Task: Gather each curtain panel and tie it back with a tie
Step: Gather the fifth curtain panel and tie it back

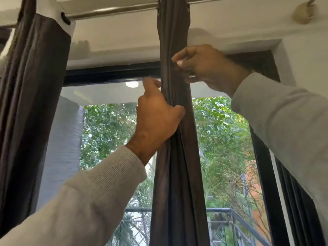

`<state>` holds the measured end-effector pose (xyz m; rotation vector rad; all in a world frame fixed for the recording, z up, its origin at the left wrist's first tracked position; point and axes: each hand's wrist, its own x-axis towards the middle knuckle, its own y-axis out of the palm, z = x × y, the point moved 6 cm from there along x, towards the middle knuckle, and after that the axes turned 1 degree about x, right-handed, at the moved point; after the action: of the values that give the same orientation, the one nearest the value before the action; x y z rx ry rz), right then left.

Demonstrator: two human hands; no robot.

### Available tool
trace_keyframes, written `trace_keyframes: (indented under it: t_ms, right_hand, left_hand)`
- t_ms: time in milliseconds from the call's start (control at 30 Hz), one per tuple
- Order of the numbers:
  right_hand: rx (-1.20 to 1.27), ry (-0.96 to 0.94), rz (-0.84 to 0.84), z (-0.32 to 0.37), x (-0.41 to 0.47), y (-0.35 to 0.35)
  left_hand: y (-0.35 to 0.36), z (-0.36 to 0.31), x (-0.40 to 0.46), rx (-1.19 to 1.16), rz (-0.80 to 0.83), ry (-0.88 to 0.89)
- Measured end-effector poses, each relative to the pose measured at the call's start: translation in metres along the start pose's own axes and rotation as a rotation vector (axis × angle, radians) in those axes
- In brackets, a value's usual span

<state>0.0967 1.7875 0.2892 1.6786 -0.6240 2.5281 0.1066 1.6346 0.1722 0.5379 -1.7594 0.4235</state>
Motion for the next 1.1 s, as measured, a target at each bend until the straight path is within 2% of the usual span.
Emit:
trace_keyframes:
  t_ms: [100, 233, 367, 500, 633, 833, 1100]
  right_hand:
    - [0.06, 0.056, -0.122, -0.036, -0.02, 0.004]
    - [0.287, 0.101, -0.206, -0.07, -0.059, 0.021]
    - [0.353, 0.166, -0.235, -0.099, -0.109, 0.036]
    - [0.37, 0.261, -0.27, -0.135, -0.171, 0.055]
    - [0.4, 0.335, -0.256, -0.167, -0.243, 0.078]
    - [0.527, 0.474, -0.221, -0.206, -0.33, 0.119]
    - [0.445, 0.517, -0.187, -0.231, -0.391, 0.142]
  left_hand:
    - [0.009, 0.014, -0.001, -0.077, 0.098, -0.142]
    - [0.012, 0.015, -0.009, -0.083, 0.157, -0.138]
    - [0.019, 0.024, -0.033, -0.049, 0.249, -0.161]
    - [0.026, 0.048, -0.079, -0.016, 0.262, -0.223]
    - [0.031, 0.069, -0.142, -0.158, 0.242, -0.284]
    - [0.045, 0.095, -0.218, -0.298, 0.299, -0.38]
    - [0.06, 0.137, -0.289, -0.477, 0.518, -0.577]
